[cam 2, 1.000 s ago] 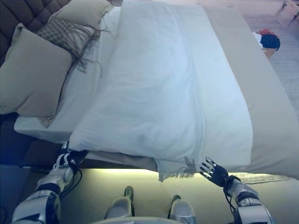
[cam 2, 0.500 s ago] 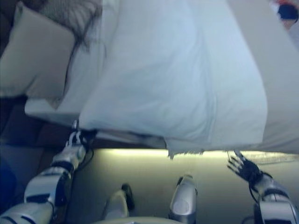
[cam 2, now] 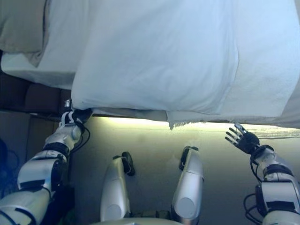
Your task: Make the bed neatly
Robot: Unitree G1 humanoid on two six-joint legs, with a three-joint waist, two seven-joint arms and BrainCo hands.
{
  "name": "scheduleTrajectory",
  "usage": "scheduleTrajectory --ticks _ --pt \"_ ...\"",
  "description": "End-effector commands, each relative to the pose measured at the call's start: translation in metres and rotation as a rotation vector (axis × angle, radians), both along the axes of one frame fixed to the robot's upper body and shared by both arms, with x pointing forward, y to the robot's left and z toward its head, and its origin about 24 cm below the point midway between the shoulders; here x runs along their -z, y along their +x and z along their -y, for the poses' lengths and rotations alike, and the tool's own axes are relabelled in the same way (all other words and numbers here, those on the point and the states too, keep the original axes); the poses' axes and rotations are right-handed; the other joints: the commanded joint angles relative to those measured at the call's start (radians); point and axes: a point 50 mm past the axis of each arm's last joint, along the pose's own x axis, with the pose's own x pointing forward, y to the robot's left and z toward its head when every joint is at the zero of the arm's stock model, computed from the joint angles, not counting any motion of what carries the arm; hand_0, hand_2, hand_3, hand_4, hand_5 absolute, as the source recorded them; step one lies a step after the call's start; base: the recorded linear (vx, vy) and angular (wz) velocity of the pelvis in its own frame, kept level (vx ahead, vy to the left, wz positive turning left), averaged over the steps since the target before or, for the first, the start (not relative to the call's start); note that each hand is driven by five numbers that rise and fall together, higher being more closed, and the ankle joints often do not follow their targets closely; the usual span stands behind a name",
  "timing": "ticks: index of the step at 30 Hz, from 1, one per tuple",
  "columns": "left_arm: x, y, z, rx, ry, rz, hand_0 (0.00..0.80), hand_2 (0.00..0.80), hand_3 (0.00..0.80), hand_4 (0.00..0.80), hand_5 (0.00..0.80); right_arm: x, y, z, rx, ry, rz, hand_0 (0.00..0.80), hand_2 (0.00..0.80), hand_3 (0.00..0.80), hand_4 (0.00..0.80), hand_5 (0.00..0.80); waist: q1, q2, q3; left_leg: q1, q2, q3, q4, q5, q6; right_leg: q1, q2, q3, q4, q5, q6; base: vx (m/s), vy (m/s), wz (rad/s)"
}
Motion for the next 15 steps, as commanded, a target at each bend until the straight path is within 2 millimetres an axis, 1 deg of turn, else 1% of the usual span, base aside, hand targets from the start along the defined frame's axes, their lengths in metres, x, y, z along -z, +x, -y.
scheduleTrajectory --ticks 1,2,3,4,9,15 --pt "-0.011 -0.058 -0.109 -0.356 0.068 0.003 0.800 0.800 0.800 0.800 0.800 -0.001 -0.008 0.011 0.031 0.011 -0.006 0.000 0.000 0.000 0.000 0.000 0.068 -0.038 -0.050 0.005 -0.014 0.021 0.019 -0.068 0.019 0.014 -0.010 0.150 -0.121 0.092 0.103 -0.050 0.014 0.02" --pt "-0.012 -0.059 -0.110 -0.353 0.072 -0.001 0.800 0.800 0.800 0.800 0.800 -0.004 -0.007 0.012 0.034 0.009 -0.005 0.000 0.000 0.000 0.000 0.000 0.070 -0.040 -0.052 0.000 -0.012 0.021 0.021 -0.070 0.016 0.010 -0.010 0.149 -0.120 0.092 0.105 0.000 0.000 0.00" --pt "-0.012 -0.059 -0.111 -0.351 0.075 -0.004 0.521 0.521 0.521 0.521 0.521 -0.005 -0.007 0.012 0.035 0.009 -0.003 0.000 0.000 0.000 0.000 0.000 0.071 -0.041 -0.052 -0.004 -0.011 0.020 0.024 -0.071 0.014 0.007 -0.010 0.150 -0.119 0.091 0.106 -0.035 0.003 -0.02" --pt "-0.013 -0.061 -0.113 -0.332 0.081 -0.009 0.000 0.000 0.000 0.000 0.000 -0.008 -0.006 0.015 0.039 0.009 0.004 0.000 0.000 0.000 0.000 0.000 0.074 -0.043 -0.053 -0.013 -0.009 0.017 0.030 -0.074 0.010 0.002 -0.009 0.150 -0.119 0.089 0.106 -0.032 0.003 -0.03" --pt "-0.013 -0.060 -0.109 -0.272 0.090 0.003 0.000 0.000 0.000 0.000 0.000 -0.016 0.000 0.013 0.021 0.006 0.021 0.000 0.000 0.000 0.000 0.000 0.080 -0.041 -0.058 -0.052 -0.005 0.004 0.056 -0.083 0.006 -0.033 -0.004 0.155 -0.091 0.075 0.110 -0.049 -0.008 0.02" --pt "0.004 -0.068 -0.106 -0.244 0.055 -0.038 0.000 0.000 0.000 0.000 0.000 -0.016 0.002 0.011 0.023 0.020 0.041 0.000 0.000 0.000 0.000 0.000 0.092 -0.038 -0.064 -0.062 -0.010 -0.003 0.045 -0.080 0.000 -0.041 -0.001 0.147 -0.090 0.065 0.110 -0.031 -0.044 0.02"
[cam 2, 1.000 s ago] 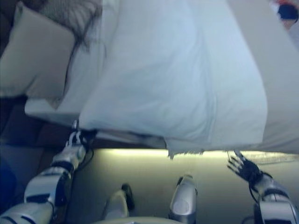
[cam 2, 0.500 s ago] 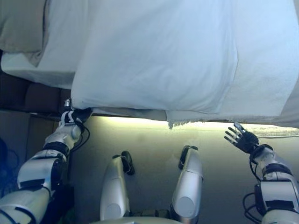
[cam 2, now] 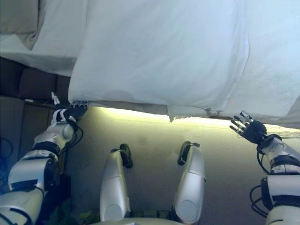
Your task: Make the bed neatly
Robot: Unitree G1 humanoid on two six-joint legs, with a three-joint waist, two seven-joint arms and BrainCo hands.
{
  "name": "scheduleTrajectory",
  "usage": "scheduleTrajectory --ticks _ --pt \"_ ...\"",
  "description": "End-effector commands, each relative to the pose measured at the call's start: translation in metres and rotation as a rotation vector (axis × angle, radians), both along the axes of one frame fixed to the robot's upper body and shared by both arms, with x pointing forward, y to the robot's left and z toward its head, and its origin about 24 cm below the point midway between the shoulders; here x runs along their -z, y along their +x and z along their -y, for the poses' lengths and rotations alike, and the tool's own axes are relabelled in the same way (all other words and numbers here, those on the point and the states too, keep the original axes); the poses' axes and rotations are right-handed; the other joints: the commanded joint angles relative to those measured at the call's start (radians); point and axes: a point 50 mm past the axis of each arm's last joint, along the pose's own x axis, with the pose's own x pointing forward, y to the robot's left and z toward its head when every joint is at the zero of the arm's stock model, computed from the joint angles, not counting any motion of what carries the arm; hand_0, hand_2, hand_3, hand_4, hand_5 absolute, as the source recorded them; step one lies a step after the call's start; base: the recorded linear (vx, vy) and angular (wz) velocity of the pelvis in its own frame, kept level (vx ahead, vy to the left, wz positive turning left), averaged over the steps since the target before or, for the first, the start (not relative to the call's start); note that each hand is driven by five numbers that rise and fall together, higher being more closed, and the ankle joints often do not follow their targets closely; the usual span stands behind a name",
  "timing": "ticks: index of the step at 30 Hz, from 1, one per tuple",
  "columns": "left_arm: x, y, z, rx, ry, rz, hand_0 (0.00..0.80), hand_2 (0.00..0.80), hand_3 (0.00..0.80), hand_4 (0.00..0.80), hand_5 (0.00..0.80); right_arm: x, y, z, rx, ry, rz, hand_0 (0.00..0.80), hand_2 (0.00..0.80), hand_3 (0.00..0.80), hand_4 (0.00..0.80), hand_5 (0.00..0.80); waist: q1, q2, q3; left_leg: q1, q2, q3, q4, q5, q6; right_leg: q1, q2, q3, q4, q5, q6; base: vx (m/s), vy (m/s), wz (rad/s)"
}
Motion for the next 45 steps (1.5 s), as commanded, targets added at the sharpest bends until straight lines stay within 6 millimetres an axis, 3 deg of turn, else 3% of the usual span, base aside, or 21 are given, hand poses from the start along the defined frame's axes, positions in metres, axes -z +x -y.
scheduleTrajectory --ticks 1,7,13,17,27,35,41,45 --pt "0.011 -0.061 -0.088 -0.291 0.048 -0.058 0.000 0.000 0.000 0.000 0.000 0.009 -0.005 0.001 0.028 0.050 -0.006 0.000 0.000 0.000 0.000 0.000 0.055 -0.039 -0.070 0.013 -0.024 0.026 0.013 -0.079 0.002 0.027 -0.014 0.148 -0.139 0.085 0.126 -0.023 -0.053 0.01" --pt "0.048 -0.080 -0.076 -0.260 0.006 -0.139 0.000 0.000 0.000 0.000 0.000 0.014 -0.004 -0.006 0.024 0.076 0.001 0.000 0.000 0.000 0.000 0.000 0.071 -0.044 -0.072 0.034 -0.029 0.026 -0.024 -0.067 -0.002 0.048 -0.012 0.130 -0.167 0.090 0.129 0.003 -0.059 0.04" --pt "0.035 -0.066 -0.039 -0.076 0.060 0.245 0.000 0.000 0.000 0.000 0.000 0.033 -0.017 -0.010 0.036 0.104 -0.015 0.000 0.000 0.000 0.000 0.000 0.087 -0.053 -0.069 0.098 -0.033 0.031 -0.094 -0.045 0.000 0.115 -0.012 0.104 -0.225 0.110 0.135 0.039 -0.057 0.11" --pt "0.043 -0.068 -0.016 0.019 0.085 0.309 0.000 0.000 0.000 0.000 0.000 0.050 -0.024 -0.018 0.051 0.129 -0.019 0.000 0.000 0.000 0.000 0.000 0.106 -0.049 -0.068 0.139 -0.042 0.032 -0.144 -0.032 0.002 0.161 -0.013 0.083 -0.272 0.123 0.143 0.040 -0.068 0.10" --pt "0.061 -0.092 -0.019 0.034 0.090 0.317 0.000 0.000 0.000 0.000 0.000 0.065 -0.031 -0.027 0.029 0.142 -0.065 0.000 0.000 0.000 0.000 0.000 0.119 -0.035 -0.073 0.216 -0.051 0.037 -0.241 0.025 0.008 0.237 -0.021 0.054 -0.346 0.152 0.134 0.046 -0.030 0.10" --pt "0.085 -0.116 -0.024 0.016 0.079 0.171 0.000 0.000 0.000 0.000 0.000 0.074 -0.039 -0.026 0.053 0.149 -0.076 0.000 0.000 0.000 0.000 0.000 0.137 -0.027 -0.075 0.249 -0.053 0.030 -0.281 0.042 0.006 0.272 -0.026 0.034 -0.366 0.149 0.135 0.035 -0.027 0.12" --pt "0.071 -0.118 -0.027 0.075 0.125 0.356 0.000 0.000 0.000 0.000 0.000 0.075 -0.043 -0.022 0.056 0.139 -0.089 0.000 0.000 0.000 0.000 0.000 0.138 -0.018 -0.075 0.275 -0.050 0.032 -0.298 0.049 0.004 0.295 -0.031 0.028 -0.380 0.151 0.136 0.036 0.015 0.06" --pt "0.044 -0.103 -0.010 0.199 0.183 0.591 0.000 0.000 0.000 0.000 0.000 0.076 -0.047 -0.019 0.061 0.124 -0.092 0.000 0.000 0.000 0.000 0.000 0.138 -0.011 -0.072 0.270 -0.051 0.034 -0.288 0.042 0.005 0.290 -0.034 0.033 -0.376 0.153 0.138 0.013 0.054 0.04"
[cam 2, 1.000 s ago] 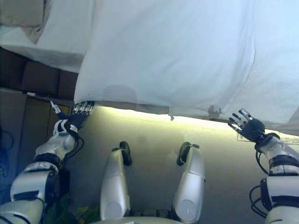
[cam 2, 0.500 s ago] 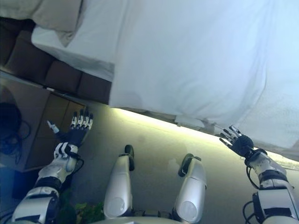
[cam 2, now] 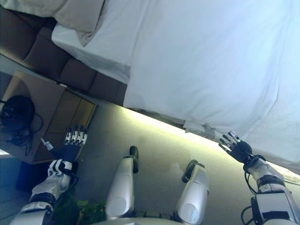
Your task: Make the bed neatly
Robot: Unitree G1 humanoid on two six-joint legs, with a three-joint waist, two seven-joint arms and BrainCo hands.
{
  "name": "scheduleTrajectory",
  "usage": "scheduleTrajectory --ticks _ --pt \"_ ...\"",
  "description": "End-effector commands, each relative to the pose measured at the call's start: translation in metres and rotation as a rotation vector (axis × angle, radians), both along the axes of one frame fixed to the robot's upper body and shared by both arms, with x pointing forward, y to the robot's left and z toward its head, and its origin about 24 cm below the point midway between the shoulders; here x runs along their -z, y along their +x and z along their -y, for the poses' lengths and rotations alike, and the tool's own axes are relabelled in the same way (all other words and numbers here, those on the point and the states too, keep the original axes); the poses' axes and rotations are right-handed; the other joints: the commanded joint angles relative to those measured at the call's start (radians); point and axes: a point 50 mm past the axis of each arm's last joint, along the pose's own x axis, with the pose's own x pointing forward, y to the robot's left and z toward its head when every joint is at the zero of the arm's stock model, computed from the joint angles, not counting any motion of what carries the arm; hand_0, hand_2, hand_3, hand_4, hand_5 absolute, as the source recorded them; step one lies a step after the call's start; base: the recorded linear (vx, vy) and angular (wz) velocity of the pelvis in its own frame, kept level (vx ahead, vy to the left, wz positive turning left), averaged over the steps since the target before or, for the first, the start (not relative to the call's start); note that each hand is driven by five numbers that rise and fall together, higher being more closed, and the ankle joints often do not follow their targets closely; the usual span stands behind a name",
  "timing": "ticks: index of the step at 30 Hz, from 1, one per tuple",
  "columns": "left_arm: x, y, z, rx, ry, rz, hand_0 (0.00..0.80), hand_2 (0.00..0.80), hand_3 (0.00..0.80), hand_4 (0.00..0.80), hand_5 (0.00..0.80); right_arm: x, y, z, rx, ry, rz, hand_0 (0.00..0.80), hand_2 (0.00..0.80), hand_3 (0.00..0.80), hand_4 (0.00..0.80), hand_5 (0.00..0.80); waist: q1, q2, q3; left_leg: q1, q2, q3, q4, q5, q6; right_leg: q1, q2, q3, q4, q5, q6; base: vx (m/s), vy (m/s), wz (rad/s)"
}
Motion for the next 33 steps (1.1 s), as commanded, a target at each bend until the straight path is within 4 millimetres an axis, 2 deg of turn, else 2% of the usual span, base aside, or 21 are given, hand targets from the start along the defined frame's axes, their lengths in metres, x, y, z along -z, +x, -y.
scheduleTrajectory --ticks 1,4,6,7,12,19,22,33 --pt "-0.034 0.012 0.003 0.095 0.111 0.240 0.000 0.000 0.000 0.000 0.000 0.005 -0.009 0.006 0.049 0.010 0.007 0.000 0.000 0.000 0.000 0.000 0.014 -0.003 -0.034 0.037 0.025 0.022 0.028 -0.087 -0.006 0.016 -0.013 0.081 -0.151 0.130 0.072 -0.006 0.090 0.04" --pt "-0.054 0.030 0.015 0.149 0.158 0.320 0.000 0.000 0.000 0.000 0.000 0.003 -0.007 0.008 0.048 0.004 -0.002 0.000 0.000 0.000 0.000 0.000 0.006 -0.003 -0.033 0.027 0.028 0.027 0.042 -0.095 -0.007 -0.003 -0.011 0.095 -0.136 0.128 0.074 0.025 0.093 0.00" --pt "-0.071 0.046 0.025 0.194 0.207 0.362 0.000 0.000 0.000 0.000 0.000 0.000 -0.005 0.009 0.038 0.000 -0.011 0.000 0.000 0.000 0.000 0.000 -0.008 -0.006 -0.036 0.026 0.033 0.029 0.058 -0.123 -0.015 -0.011 -0.007 0.111 -0.120 0.109 0.084 0.040 0.101 -0.05" --pt "-0.079 0.052 0.028 0.206 0.220 0.377 0.000 0.000 0.000 0.000 0.000 -0.002 -0.003 0.009 0.035 -0.001 -0.011 0.000 0.000 0.000 0.000 0.000 -0.013 -0.009 -0.032 0.013 0.034 0.035 0.056 -0.100 -0.009 -0.025 -0.006 0.113 -0.128 0.133 0.075 -0.080 0.099 -0.09" --pt "-0.103 0.074 0.038 0.244 0.259 0.407 0.000 0.000 0.000 0.000 0.000 -0.002 -0.001 0.007 0.034 0.002 -0.019 0.000 0.000 0.000 0.000 0.000 -0.043 -0.027 -0.031 0.005 0.040 0.051 0.074 -0.109 -0.012 -0.045 0.003 0.137 -0.136 0.155 0.082 0.007 0.073 -0.15" --pt "-0.109 0.089 0.038 0.224 0.229 0.356 0.000 0.000 0.000 0.000 0.000 -0.007 0.005 0.009 0.032 -0.006 -0.029 0.000 0.000 0.000 0.000 0.000 -0.081 -0.045 -0.022 -0.028 0.049 0.066 0.118 -0.133 -0.012 -0.090 0.015 0.177 -0.144 0.180 0.087 0.044 0.073 -0.20" --pt "-0.107 0.093 0.039 0.226 0.219 0.335 0.000 0.000 0.000 0.000 0.000 -0.010 0.009 0.006 0.024 -0.007 -0.028 0.000 0.000 0.000 0.000 0.000 -0.095 -0.053 -0.017 -0.048 0.056 0.063 0.148 -0.168 -0.017 -0.113 0.025 0.195 -0.140 0.172 0.096 0.064 0.061 -0.19" --pt "-0.114 0.107 0.048 0.220 0.178 0.331 0.000 0.000 0.000 0.000 0.000 -0.020 0.027 -0.004 -0.011 -0.011 0.000 0.000 0.000 0.000 0.000 0.000 -0.124 -0.088 0.027 -0.157 0.091 0.058 0.218 -0.196 -0.016 -0.207 0.061 0.218 -0.146 0.202 0.100 -0.018 0.034 -0.21"
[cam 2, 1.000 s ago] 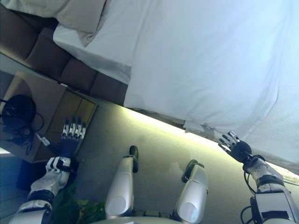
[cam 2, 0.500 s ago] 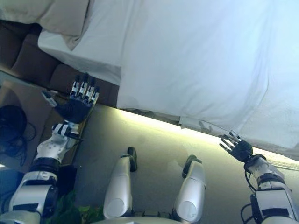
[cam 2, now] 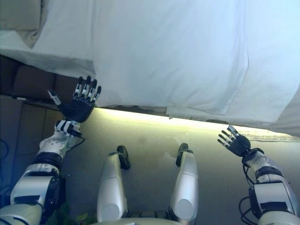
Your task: Make the bed neatly
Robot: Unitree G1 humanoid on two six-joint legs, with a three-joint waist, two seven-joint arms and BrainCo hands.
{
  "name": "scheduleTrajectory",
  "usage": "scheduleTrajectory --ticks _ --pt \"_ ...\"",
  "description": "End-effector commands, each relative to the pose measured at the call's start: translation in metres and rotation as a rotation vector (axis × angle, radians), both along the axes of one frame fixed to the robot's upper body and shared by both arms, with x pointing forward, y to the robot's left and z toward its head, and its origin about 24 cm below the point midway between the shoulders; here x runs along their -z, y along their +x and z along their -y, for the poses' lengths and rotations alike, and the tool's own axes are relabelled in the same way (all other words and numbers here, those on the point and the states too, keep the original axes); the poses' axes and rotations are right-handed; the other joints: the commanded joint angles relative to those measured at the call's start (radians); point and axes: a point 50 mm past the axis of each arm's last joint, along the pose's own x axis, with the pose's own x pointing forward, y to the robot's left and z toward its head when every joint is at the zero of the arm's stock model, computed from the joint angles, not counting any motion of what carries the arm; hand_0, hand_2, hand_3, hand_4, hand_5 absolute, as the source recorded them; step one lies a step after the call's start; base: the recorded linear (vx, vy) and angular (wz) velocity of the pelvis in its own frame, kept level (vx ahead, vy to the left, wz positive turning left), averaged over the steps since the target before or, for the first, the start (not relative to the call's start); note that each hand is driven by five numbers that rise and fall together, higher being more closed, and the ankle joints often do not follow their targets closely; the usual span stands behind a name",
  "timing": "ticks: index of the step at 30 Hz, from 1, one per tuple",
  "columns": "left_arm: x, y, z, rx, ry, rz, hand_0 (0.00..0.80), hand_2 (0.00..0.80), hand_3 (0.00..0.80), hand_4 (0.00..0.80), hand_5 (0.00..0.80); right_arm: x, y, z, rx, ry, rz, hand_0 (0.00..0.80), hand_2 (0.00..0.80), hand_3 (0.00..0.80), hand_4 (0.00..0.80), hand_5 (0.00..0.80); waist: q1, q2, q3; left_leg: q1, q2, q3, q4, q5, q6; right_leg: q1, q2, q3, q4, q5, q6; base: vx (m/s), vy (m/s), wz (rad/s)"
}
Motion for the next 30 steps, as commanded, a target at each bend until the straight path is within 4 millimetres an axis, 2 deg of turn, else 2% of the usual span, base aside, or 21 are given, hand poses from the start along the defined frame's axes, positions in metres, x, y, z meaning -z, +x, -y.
scheduleTrajectory --ticks 1,8,13,20,23,30 --pt "-0.019 0.010 0.002 0.005 -0.026 0.058 0.000 0.000 0.000 0.000 0.000 -0.004 0.004 0.001 0.004 -0.002 0.006 0.000 0.000 0.000 0.000 0.000 -0.007 -0.013 0.001 0.005 0.009 -0.021 -0.021 -0.078 -0.049 -0.013 -0.034 0.038 -0.120 0.098 0.070 -0.029 0.001 -0.15" --pt "-0.021 0.013 0.010 0.035 -0.009 0.070 0.000 0.000 0.000 0.000 0.000 -0.013 0.017 -0.010 -0.045 0.004 0.061 0.000 0.000 0.000 0.000 0.000 -0.002 -0.032 0.020 -0.041 0.014 -0.035 -0.022 -0.071 -0.051 -0.042 -0.016 0.020 -0.152 0.121 0.067 -0.029 -0.012 -0.11" --pt "-0.025 0.018 0.003 -0.040 -0.049 0.006 0.000 0.000 0.000 0.000 0.000 -0.026 0.029 -0.014 -0.062 -0.008 0.112 0.000 0.000 0.000 0.000 0.000 -0.001 -0.036 0.038 -0.070 0.015 -0.039 -0.022 -0.067 -0.049 -0.066 -0.013 0.008 -0.157 0.126 0.062 -0.040 0.034 -0.07" --pt "-0.043 0.025 -0.034 -0.239 -0.102 -0.103 0.000 0.000 0.000 0.000 0.000 -0.044 0.034 -0.003 -0.016 -0.017 0.149 0.000 0.000 0.000 0.000 0.000 -0.006 -0.050 0.046 -0.137 0.017 -0.048 0.023 -0.076 -0.042 -0.123 -0.014 -0.003 -0.124 0.129 0.057 -0.016 0.053 -0.02" --pt "-0.054 0.026 -0.057 -0.379 -0.137 -0.158 0.000 0.000 0.000 0.000 0.000 -0.048 0.031 0.006 0.008 -0.021 0.148 0.000 0.000 0.000 0.000 0.000 -0.009 -0.057 0.045 -0.168 0.021 -0.054 0.048 -0.082 -0.038 -0.149 -0.014 -0.007 -0.109 0.130 0.055 -0.001 0.050 -0.03" --pt "-0.076 0.018 -0.095 -0.553 -0.189 -0.155 0.000 0.000 0.000 0.000 0.000 -0.053 0.017 0.028 0.061 -0.040 0.138 0.000 0.000 0.000 0.000 0.000 -0.019 -0.057 0.046 -0.221 0.023 -0.061 0.108 -0.100 -0.035 -0.201 -0.017 0.000 -0.065 0.122 0.048 0.000 0.070 -0.09"
